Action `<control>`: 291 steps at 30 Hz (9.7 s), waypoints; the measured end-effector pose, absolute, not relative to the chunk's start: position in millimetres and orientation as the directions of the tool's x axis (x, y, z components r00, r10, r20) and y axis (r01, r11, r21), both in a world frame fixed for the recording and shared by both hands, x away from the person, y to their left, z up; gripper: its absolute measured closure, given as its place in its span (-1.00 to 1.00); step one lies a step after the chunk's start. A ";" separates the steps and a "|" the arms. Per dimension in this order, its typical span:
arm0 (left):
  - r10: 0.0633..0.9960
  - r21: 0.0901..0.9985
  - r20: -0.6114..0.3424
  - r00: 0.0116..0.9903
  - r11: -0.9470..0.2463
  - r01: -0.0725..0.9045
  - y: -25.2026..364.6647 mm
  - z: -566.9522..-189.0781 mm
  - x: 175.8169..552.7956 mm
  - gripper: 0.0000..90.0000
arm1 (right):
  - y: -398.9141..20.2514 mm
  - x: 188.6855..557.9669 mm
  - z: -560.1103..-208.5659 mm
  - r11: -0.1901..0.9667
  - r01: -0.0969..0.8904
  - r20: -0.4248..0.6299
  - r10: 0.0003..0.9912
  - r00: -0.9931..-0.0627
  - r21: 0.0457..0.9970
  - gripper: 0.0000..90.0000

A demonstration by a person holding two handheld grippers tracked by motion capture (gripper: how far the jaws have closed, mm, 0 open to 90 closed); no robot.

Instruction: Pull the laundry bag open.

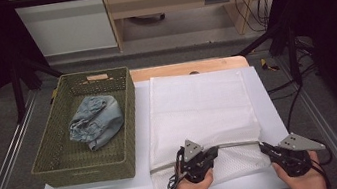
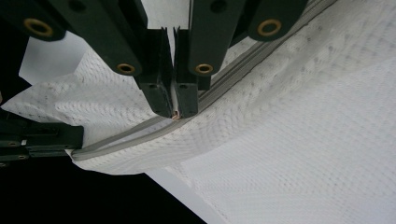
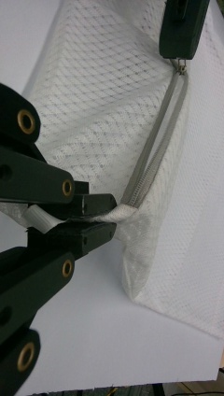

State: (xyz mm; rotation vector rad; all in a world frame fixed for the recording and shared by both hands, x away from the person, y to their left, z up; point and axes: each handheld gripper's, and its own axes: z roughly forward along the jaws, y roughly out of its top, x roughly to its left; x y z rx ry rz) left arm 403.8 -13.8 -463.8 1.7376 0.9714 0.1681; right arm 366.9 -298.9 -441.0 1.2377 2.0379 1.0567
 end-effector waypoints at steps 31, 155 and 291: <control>0.699 0.839 -0.357 0.619 -0.052 0.542 10.1 -464.4 402.2 0.92 | -304.9 364.9 -441.8 0.272 0.493 -0.038 0.901 -0.432 0.827 0.92; 0.722 0.781 -0.397 0.567 -0.059 0.622 73.9 -477.5 394.9 0.92 | -318.4 367.4 -456.4 0.272 0.631 0.001 0.918 -0.397 0.727 0.92; 0.834 0.825 -0.234 0.500 -0.102 0.556 127.4 -479.3 360.8 0.62 | -324.5 370.2 -460.8 0.285 0.609 -0.047 0.926 -0.376 0.740 0.36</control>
